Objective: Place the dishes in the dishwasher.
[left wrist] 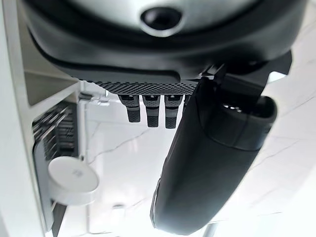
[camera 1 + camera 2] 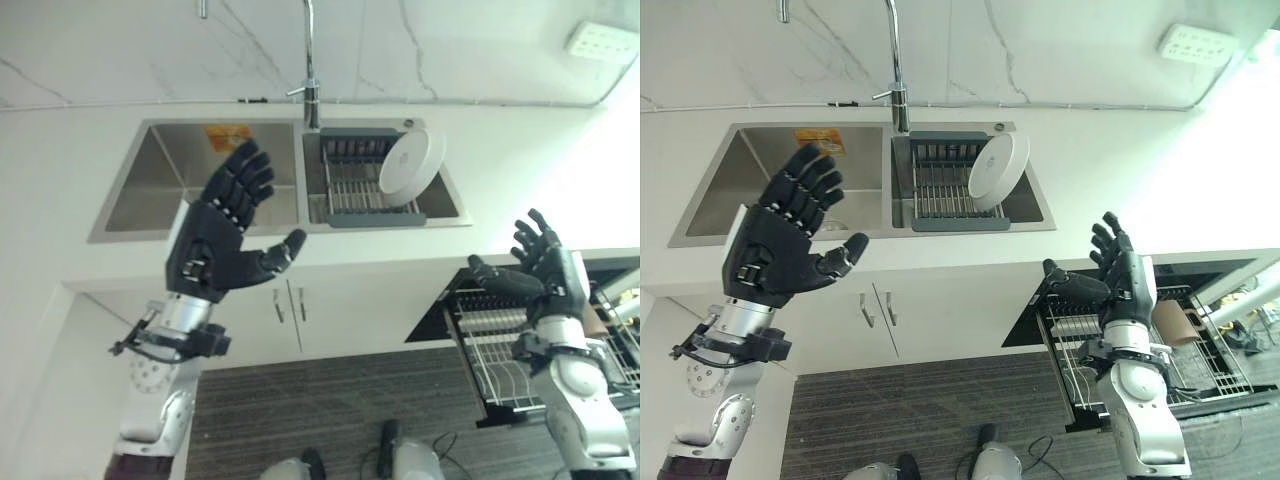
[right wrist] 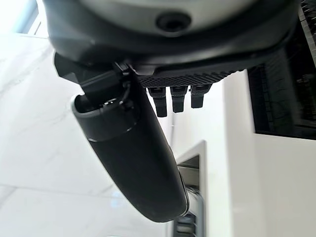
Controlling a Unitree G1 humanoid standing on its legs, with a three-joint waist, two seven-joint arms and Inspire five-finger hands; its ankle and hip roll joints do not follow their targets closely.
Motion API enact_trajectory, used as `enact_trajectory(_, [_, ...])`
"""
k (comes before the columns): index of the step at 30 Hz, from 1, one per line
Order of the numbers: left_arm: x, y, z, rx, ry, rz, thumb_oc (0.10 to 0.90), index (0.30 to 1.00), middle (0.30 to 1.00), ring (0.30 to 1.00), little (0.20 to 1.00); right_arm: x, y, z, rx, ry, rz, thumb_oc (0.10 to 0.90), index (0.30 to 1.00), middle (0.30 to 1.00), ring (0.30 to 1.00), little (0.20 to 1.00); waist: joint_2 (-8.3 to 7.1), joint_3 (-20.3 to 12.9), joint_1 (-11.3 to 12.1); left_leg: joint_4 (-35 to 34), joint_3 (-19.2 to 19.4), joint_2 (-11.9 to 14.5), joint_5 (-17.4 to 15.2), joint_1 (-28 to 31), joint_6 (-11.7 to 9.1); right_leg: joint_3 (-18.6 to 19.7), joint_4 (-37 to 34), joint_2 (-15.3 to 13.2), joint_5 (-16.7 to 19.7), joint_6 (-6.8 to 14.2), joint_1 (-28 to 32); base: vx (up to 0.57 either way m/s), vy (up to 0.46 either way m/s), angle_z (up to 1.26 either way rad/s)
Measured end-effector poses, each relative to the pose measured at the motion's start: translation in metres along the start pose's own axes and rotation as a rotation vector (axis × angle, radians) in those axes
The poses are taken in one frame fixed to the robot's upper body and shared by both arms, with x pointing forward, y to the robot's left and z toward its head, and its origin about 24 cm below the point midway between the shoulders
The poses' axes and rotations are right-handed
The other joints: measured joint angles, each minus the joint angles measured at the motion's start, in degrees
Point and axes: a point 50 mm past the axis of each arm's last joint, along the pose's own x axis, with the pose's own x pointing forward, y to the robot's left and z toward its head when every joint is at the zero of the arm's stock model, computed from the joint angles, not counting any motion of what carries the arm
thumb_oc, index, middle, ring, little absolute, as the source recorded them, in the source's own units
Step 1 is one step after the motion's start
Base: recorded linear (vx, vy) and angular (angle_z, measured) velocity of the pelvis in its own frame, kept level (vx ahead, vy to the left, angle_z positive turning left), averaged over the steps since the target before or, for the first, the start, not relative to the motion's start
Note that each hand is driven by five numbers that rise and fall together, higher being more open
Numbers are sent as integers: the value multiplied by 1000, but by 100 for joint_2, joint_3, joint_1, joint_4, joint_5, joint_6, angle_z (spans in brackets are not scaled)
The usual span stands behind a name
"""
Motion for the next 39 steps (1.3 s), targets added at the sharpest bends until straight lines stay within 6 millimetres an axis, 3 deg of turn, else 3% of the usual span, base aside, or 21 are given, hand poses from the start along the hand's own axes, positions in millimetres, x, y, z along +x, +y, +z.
enact_trajectory(4, [1, -1, 2, -19, -12, 0, 800, 900, 900, 900, 900, 7, -1, 8, -49, -41, -6, 800, 900, 900, 900, 900, 60, 1, -19, -184, 34, 284, 96, 161, -227, -6, 131, 325, -236, -231, -12, 196, -149, -16])
enact_trajectory(8, [0, -2, 1, -62, -18, 10, 800, 900, 900, 900, 900, 9, -4, 11, -50, -51, -23, 800, 900, 900, 900, 900, 79, 2, -166, -559, 174, 313, 314, 512, -537, -2, 321, 355, -523, -315, 53, 152, -139, -13])
enact_trajectory(10, [0, -3, 0, -79, -20, 10, 800, 900, 900, 900, 900, 9, -6, 11, -50, -52, -30, 800, 900, 900, 900, 900, 68, 7, -157, -324, 175, 277, 516, 554, -876, 47, 359, 307, -658, -330, 167, 89, -47, -10])
enact_trajectory(12, [1, -8, -3, -100, -19, -2, 800, 900, 900, 900, 900, 10, -7, 14, -51, -60, -26, 800, 900, 900, 900, 900, 80, 28, -125, 447, 164, 395, 655, 266, -1011, 153, 222, 217, -685, -400, 357, 84, 83, -7])
enact_trajectory(15, [2, -20, -7, -136, -19, -41, 800, 900, 900, 900, 900, 14, -4, 15, -41, -65, 4, 800, 900, 900, 900, 900, 239, 59, -146, 201, 258, 635, 400, -200, -824, 243, 112, 361, -729, -448, 424, 151, 190, -10])
enact_trajectory(16, [1, -20, -8, -137, -13, -40, 800, 900, 900, 900, 900, 17, 0, 13, -39, -55, 20, 800, 900, 900, 900, 900, 273, 77, -108, 157, 148, 685, 361, -360, -805, 323, 62, 436, -724, -455, 429, 154, 127, -45])
enact_trajectory(17, [0, -19, -9, -137, -6, -35, 800, 900, 900, 900, 900, 17, 3, 10, -29, -41, 36, 800, 900, 900, 900, 900, 303, 91, -20, 106, -213, 663, 351, -570, -805, 473, 7, 525, -700, -473, 436, 117, 101, -81])
enact_trajectory(19, [-2, -17, -11, -136, -1, -20, 800, 900, 900, 900, 900, 15, 4, 6, -16, -23, 68, 800, 900, 900, 900, 900, 406, 109, 163, -43, -658, 691, 533, -779, -747, 646, 37, 664, -677, -445, 495, 74, 79, -79])
enact_trajectory(21, [-2, -18, -9, -134, -15, -25, 800, 900, 900, 900, 900, 15, 2, 8, -28, -28, 71, 800, 900, 900, 900, 900, 542, 95, 107, -265, -773, 703, 974, -821, -636, 731, 260, 780, -883, -284, 542, 86, 165, -43])
enact_trajectory(22, [-1, -17, -8, -131, -21, -25, 800, 900, 900, 900, 900, 15, 2, 9, -25, -32, 70, 800, 900, 900, 900, 900, 482, 97, 118, -202, -746, 679, 1218, -815, -466, 845, 375, 698, -1014, -234, 509, 120, 274, -36])
enact_trajectory(24, [0, -17, -7, -128, -31, -24, 800, 900, 900, 900, 900, 17, 5, 12, -2, -43, 100, 800, 900, 900, 900, 900, 335, 83, 128, -243, -478, 468, 1108, -772, -329, 871, 335, 408, -991, -60, 483, 113, 210, -22])
enact_trajectory(26, [4, -16, -5, -116, -43, -31, 800, 900, 900, 900, 900, 16, 9, 15, 46, -46, 150, 800, 900, 900, 900, 900, 325, 79, 92, -225, -445, 162, 986, -738, -150, 877, 197, 170, -913, 176, 629, 118, 159, 10])
enact_trajectory(30, [12, -15, 4, -100, -102, -45, 800, 900, 900, 900, 900, 15, 13, 14, 76, -46, 165, 800, 900, 900, 900, 900, 302, 80, 200, -93, -487, -119, 852, -731, 80, 624, 33, -102, -814, 295, 835, 71, 138, 22])
enact_trajectory(35, [16, -17, 7, -93, -122, -80, 800, 900, 900, 900, 900, 20, 29, 19, 205, -86, 152, 800, 900, 900, 900, 900, 136, 82, 368, -66, -472, -155, 756, -645, 202, 503, -22, -132, -663, 300, 926, 56, 119, 1])
enact_trajectory(39, [17, -23, 7, -83, -111, -161, 800, 900, 900, 900, 900, 22, 31, 28, 278, -146, 146, 800, 900, 900, 900, 900, 89, 83, 453, 67, -544, -50, 623, -632, 156, 291, -116, 15, -465, 334, 1093, 22, 29, 1])
